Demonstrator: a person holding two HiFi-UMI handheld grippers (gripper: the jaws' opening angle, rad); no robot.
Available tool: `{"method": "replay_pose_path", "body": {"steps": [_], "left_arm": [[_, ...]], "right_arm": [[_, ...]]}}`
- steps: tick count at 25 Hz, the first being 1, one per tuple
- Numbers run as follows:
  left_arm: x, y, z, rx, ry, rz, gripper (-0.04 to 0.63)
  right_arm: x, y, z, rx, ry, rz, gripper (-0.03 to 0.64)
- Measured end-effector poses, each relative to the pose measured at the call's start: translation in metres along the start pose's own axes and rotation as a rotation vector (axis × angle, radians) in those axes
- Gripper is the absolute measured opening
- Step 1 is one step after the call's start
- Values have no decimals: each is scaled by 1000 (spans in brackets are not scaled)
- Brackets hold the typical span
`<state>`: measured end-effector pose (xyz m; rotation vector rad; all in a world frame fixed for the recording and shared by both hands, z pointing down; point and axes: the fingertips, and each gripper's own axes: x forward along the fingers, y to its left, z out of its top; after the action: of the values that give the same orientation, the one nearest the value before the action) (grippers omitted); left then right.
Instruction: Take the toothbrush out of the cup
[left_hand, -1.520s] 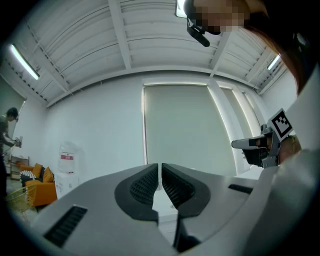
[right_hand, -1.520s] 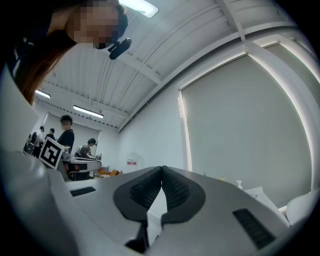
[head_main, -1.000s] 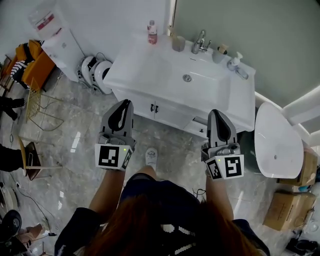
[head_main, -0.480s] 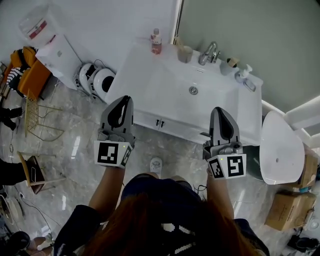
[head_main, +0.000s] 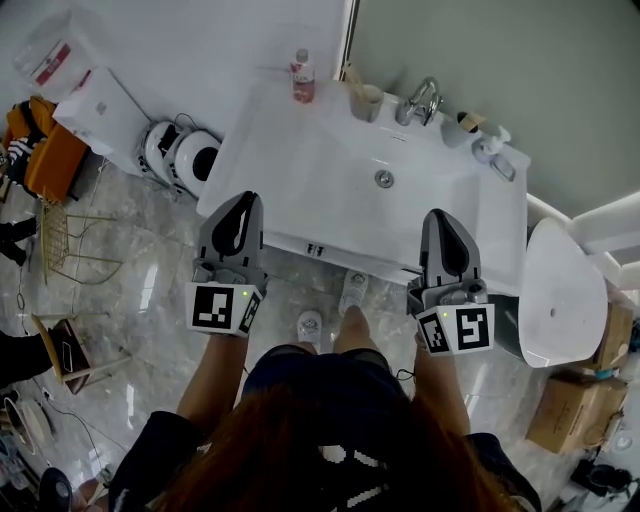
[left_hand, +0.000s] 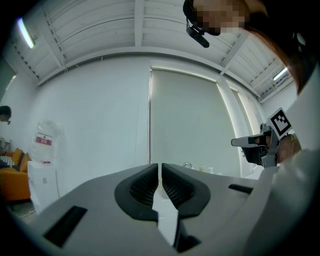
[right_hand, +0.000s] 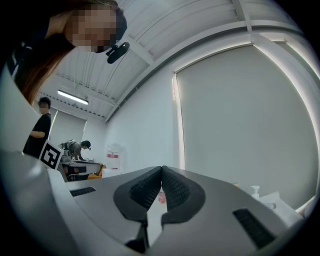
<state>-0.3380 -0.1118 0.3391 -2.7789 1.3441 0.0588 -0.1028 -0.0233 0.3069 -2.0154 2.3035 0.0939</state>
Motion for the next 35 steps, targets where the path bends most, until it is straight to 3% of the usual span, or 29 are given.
{"method": "replay_pose_path", "body": {"steps": [7,21,27,35], "left_arm": [[63,2,7,15,-18,51,37],[236,-23,-4,-2,-23,113,38],[273,-27,-15,-12,5,94,38],[328,-11,-41,-29,63,8,38]], "right_arm": [[63,-43,6,0,-35,74,15],[170,-181,5,-55,-54,159,15],[197,-199,-7,11,-41,177,15],[228,-204,-28,53,-1,126,15]]}}
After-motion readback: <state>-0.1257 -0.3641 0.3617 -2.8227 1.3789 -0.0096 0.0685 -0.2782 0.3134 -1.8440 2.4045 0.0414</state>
